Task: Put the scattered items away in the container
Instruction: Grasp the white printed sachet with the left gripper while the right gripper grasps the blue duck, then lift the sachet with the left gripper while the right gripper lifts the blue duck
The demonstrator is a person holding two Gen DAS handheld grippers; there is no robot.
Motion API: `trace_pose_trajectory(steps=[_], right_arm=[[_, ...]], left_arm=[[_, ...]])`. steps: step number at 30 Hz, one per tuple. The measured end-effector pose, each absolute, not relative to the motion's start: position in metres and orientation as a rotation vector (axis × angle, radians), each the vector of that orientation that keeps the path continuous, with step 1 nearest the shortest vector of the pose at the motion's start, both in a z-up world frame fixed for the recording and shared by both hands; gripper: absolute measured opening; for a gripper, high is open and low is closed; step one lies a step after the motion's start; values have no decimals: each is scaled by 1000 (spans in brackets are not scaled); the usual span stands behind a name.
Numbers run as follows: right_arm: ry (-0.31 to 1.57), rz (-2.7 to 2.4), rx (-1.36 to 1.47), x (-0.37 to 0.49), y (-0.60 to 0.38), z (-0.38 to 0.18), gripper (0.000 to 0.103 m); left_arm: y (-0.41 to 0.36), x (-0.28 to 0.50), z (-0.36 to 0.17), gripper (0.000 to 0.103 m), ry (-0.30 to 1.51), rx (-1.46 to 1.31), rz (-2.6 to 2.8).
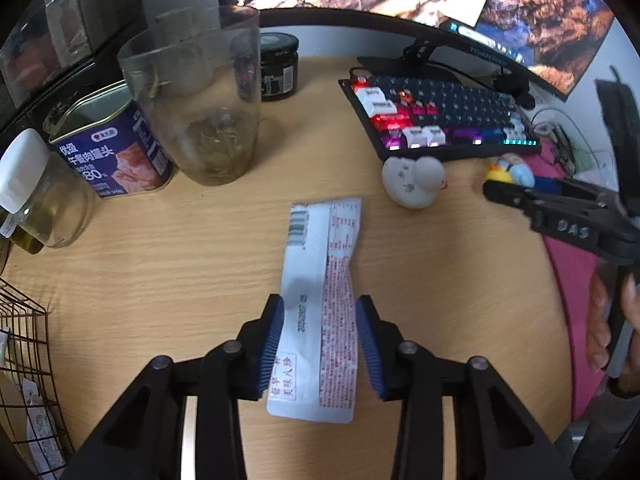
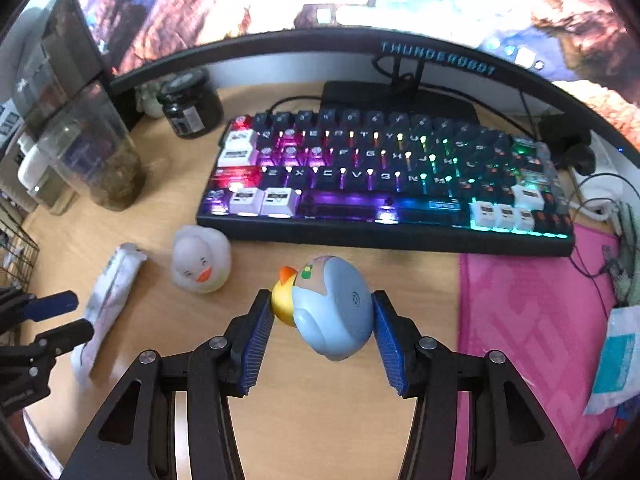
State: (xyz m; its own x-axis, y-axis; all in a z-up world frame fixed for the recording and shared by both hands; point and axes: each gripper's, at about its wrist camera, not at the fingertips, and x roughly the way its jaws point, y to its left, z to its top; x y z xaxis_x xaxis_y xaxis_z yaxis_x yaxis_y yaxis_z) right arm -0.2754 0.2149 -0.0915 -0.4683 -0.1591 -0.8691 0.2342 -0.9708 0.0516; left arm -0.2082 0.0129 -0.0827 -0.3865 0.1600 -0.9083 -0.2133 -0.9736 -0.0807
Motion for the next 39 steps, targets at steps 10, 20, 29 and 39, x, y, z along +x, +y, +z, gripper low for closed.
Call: trace_pose_trajectory(steps=[10,20,29,39], right_arm=[[94,-2479,1473,-260,214,-89,51],[72,-2468,1498,-264,217,-97,51],[56,-2448,1516,-265,216,-103,51],[38,-2448,1524,-264,224,-105,51]], left_arm=[[13,-221,-104,71,145,-1665,2458],[16,-230,-106,75,51,-1679,2450],[30,-244,-109,77,19,-1721,2471],[19,-255,-108,77,-244,-1771,2489]])
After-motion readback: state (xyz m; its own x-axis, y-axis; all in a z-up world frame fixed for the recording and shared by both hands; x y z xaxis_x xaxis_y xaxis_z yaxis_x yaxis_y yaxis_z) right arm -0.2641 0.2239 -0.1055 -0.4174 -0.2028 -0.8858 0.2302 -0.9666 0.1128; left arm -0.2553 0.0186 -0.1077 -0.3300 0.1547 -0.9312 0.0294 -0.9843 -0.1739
